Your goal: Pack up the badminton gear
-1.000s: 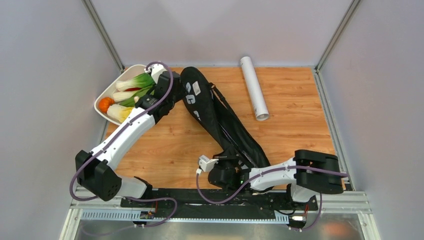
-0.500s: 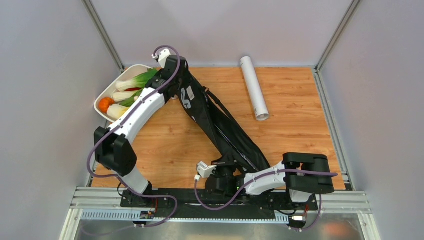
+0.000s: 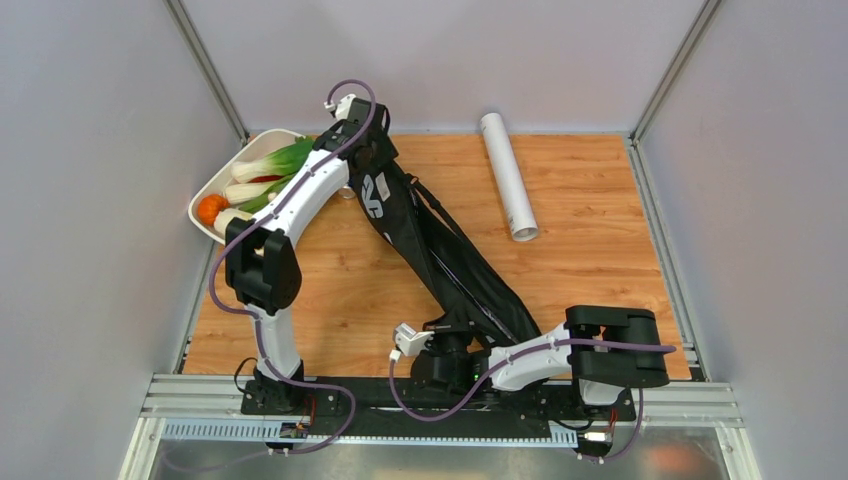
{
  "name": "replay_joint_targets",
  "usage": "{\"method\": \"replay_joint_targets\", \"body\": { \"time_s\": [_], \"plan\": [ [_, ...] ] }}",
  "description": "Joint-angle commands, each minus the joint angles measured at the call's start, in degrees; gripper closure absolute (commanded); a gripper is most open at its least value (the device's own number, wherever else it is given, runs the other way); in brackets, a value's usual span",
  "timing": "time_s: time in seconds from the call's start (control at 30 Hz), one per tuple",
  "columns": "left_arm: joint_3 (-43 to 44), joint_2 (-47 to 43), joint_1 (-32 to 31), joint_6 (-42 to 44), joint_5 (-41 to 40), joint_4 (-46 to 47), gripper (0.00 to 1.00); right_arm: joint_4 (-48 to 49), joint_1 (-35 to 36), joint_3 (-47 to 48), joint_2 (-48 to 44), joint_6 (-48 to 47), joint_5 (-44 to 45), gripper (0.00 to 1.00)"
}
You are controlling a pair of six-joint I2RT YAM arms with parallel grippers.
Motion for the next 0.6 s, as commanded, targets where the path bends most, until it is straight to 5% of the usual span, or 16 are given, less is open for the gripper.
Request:
{"method": "replay_joint_targets", "body": {
  "time_s": [0.0,0.17,0.3,0.57],
  "plan": [
    [3.5,1.97,0.1,-0.38,1.19,-3.5,0.47,0.54,0.67,-0.49,-1.94,0.76,1.16,1.0],
    [2.25,1.22,0.14,-1.08,0.81,-3.37,0.64,2.28,0.31,-1.4,-4.49,2.03,-1.79,0.92],
    [2.03,0.94,0.2,-1.24,1.3,-3.34,0.82,2.33,0.3,-0.98,-8.31,5.68,-4.17,0.76],
    [0.85,1.05,0.13,-1.13,2.85,-2.82,1.0,-6.05,-3.27,4.83,-22.02,17.59,-13.44,0.33]
  ]
}}
